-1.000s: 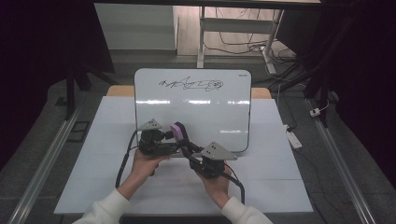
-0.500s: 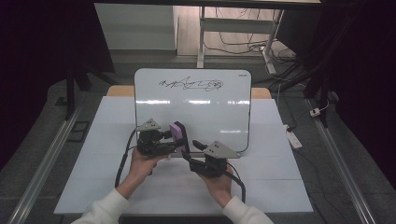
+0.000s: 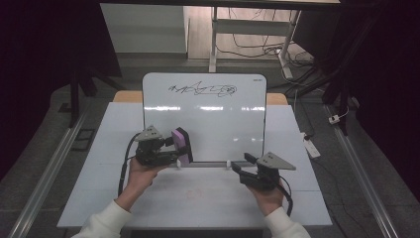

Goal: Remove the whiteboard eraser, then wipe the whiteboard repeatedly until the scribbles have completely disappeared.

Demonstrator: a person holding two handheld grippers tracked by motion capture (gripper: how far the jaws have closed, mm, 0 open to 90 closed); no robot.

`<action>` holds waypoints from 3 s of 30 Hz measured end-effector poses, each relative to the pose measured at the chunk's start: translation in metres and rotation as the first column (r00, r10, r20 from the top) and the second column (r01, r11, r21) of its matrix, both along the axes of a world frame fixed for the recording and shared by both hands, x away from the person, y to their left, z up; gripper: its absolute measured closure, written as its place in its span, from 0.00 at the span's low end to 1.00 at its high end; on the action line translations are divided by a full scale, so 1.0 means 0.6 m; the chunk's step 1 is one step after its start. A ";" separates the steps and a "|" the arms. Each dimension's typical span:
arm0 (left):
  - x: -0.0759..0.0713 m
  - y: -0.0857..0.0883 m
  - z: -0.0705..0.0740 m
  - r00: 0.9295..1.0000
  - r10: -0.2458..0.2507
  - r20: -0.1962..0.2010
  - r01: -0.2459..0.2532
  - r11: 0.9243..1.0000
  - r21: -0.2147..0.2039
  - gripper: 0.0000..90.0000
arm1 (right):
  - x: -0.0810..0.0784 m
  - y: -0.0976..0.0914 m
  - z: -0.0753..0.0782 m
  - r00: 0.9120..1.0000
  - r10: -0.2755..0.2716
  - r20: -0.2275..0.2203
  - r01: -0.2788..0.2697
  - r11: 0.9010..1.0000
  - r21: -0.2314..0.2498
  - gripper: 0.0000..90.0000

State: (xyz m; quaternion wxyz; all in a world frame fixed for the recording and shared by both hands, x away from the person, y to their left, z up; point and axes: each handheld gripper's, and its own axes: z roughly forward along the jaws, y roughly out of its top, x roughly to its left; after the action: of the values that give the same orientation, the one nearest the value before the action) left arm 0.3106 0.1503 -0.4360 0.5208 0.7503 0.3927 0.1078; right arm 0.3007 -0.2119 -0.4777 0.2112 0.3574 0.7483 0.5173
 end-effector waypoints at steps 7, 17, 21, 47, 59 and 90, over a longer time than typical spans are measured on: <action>0.002 0.026 0.013 1.000 0.026 0.016 -0.026 1.000 0.009 0.45 | -0.006 -0.060 -0.011 0.998 -0.063 0.017 0.064 0.996 -0.054 0.42; 0.010 0.064 0.044 0.993 0.103 0.056 -0.104 0.995 0.014 0.45 | -0.006 -0.091 -0.020 0.996 -0.085 0.016 0.086 0.992 -0.097 0.41; 0.017 0.068 0.047 0.991 0.120 0.056 -0.122 0.992 0.035 0.45 | -0.006 -0.101 -0.022 0.996 -0.083 0.016 0.084 0.991 -0.105 0.40; 0.150 0.024 0.188 0.952 0.271 0.139 -0.301 0.908 0.291 0.45 | 0.001 -0.108 -0.026 0.996 -0.084 0.017 0.085 0.991 -0.100 0.40; 0.202 -0.011 0.188 0.945 0.299 0.134 -0.327 0.878 0.351 0.45 | -0.001 -0.105 -0.028 0.997 -0.075 0.015 0.076 0.992 -0.105 0.40; 0.233 -0.063 0.172 0.927 0.294 0.234 -0.371 0.808 0.458 0.46 | -0.007 -0.104 -0.028 0.997 -0.077 0.033 0.080 0.991 -0.104 0.40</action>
State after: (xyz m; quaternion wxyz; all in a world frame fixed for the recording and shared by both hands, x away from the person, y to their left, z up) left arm 0.4502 0.1123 -0.3331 0.3126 0.7671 0.4366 0.3509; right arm 0.2968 -0.2746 -0.4947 0.2606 0.3673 0.7570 0.4734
